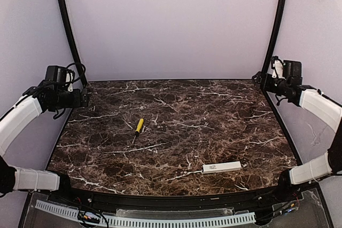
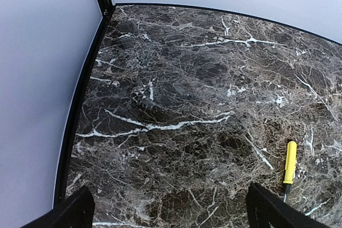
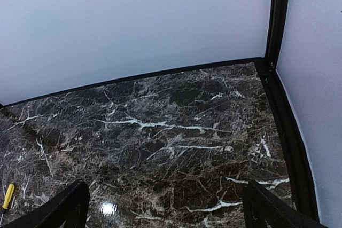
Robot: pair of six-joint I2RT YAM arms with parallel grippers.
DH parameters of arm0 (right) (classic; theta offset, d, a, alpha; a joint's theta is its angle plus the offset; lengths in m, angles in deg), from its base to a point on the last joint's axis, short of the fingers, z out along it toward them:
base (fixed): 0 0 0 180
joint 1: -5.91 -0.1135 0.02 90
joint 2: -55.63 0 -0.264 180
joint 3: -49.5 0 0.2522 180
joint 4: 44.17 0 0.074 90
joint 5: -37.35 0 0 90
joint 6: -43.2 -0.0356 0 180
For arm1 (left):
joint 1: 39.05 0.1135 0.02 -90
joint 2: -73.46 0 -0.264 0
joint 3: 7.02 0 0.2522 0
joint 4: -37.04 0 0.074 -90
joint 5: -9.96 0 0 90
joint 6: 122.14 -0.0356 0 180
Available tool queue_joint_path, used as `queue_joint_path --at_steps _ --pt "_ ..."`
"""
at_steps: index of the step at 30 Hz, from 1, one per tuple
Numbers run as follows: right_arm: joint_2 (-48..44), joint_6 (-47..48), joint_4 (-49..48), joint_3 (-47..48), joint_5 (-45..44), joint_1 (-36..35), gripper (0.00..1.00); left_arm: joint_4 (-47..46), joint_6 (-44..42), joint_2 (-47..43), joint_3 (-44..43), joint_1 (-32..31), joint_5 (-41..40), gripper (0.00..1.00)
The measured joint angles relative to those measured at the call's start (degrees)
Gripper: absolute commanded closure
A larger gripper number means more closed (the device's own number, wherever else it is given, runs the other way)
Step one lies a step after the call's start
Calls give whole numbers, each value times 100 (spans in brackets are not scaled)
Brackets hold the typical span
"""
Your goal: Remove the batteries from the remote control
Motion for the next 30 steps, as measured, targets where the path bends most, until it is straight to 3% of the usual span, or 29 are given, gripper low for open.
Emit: queue_joint_path --at_steps 7,12,18,30 --pt "-33 295 988 92 1285 -50 2 -4 -173 15 0 2 404 0" --pt "79 901 1880 710 2131 -570 1 -35 -264 107 0 2 964 6" --pt "350 1803 2452 1036 2299 -1445 1 -85 -310 195 46 0 1530 9" --pt "-223 4170 3049 -315 2177 -2210 1 -181 -345 195 94 -109 1956 13"
